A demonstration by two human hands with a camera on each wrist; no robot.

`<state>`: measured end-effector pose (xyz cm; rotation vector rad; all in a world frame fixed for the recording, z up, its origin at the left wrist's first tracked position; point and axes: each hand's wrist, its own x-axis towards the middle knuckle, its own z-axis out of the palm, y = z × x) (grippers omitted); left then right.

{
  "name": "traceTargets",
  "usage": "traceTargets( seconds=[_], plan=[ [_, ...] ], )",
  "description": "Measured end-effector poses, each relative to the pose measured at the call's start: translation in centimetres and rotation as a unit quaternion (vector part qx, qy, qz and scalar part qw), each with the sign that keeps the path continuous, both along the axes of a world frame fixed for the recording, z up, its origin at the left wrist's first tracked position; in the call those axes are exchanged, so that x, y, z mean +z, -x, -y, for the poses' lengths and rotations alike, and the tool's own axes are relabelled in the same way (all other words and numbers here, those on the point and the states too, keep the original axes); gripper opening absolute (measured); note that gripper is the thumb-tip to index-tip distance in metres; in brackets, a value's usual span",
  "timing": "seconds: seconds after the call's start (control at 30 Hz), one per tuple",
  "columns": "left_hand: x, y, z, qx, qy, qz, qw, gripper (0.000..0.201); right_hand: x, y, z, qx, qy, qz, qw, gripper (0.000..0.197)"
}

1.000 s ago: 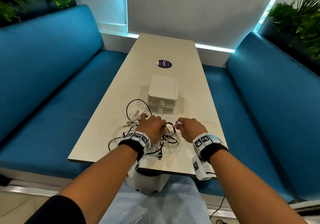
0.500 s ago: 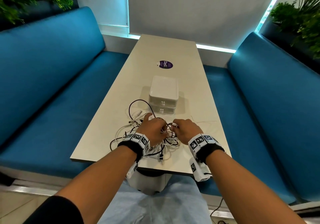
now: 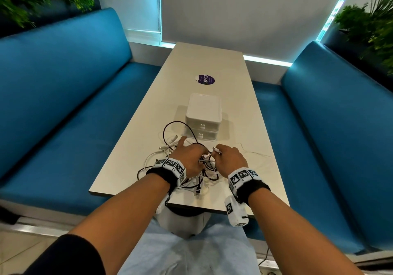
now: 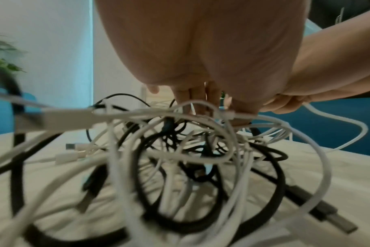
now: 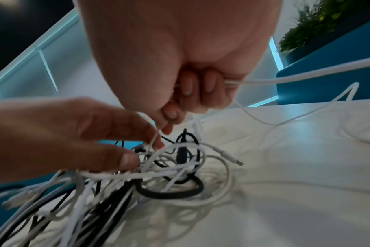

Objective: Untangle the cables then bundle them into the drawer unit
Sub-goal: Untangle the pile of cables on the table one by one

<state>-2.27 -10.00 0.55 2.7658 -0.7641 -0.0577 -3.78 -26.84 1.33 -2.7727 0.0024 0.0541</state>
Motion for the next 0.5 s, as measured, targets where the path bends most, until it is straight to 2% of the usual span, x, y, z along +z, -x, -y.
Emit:
traceTargets(
  seconds=[0.07, 0.17, 0.3, 0.37, 0.5],
  plan=[
    [0.1, 0.1, 0.6, -0.007, -0.010, 0.033, 0.999, 0.036, 0.1, 0.1, -0.5, 0.016, -0.008, 0.010, 1.000, 0.019],
    [0.1, 0.5, 0.8, 0.026, -0.049, 0.095, 0.994, 0.020, 0.4, -0.2, -0.5, 0.034, 0.011, 0.004, 0.999, 0.020],
    [0.0, 1.1, 0.5, 0.032, -0.109, 0.144, 0.983, 0.034, 0.4, -0.4, 0.2, 0.020, 0.036, 0.000, 0.999, 0.020],
    [0.0, 1.1, 0.3, 0.026, -0.121, 0.142, 0.982, 0.033, 0.6, -0.6, 0.5, 0.005, 0.041, -0.003, 0.999, 0.021],
    [0.1, 0.9, 0.2, 0.026, -0.117, 0.119, 0.986, 0.017, 1.0, -0.9, 0.8, -0.017, 0.027, 0.000, 1.000, 0.022]
  ],
)
